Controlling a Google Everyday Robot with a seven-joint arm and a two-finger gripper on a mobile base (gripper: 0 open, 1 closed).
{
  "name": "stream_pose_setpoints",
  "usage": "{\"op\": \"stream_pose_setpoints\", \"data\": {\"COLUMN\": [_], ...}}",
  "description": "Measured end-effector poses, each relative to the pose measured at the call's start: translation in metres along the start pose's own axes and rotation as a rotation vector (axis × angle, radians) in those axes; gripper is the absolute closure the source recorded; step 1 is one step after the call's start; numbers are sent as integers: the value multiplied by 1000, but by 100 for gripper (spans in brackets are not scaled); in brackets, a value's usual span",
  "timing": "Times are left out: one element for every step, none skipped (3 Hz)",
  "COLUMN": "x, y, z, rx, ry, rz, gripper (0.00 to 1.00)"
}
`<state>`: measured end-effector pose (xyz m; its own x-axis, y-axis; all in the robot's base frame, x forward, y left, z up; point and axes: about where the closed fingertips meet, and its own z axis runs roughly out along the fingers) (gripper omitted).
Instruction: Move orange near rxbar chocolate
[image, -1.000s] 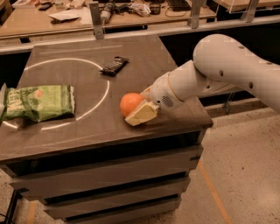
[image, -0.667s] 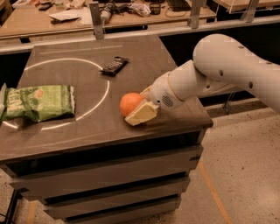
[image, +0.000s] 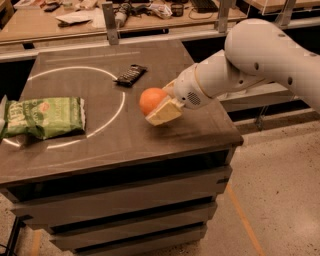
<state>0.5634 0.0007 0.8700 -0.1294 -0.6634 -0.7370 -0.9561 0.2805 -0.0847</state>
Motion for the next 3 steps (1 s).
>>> {"op": "stream_pose_setpoints", "data": {"x": [-6, 0, 8], "y": [-31, -62, -93], "z": [-20, -35, -39], "rx": [77, 127, 140], "ry": [-11, -42, -67], "rz": [-32, -32, -42], "gripper": [100, 100, 100]}}
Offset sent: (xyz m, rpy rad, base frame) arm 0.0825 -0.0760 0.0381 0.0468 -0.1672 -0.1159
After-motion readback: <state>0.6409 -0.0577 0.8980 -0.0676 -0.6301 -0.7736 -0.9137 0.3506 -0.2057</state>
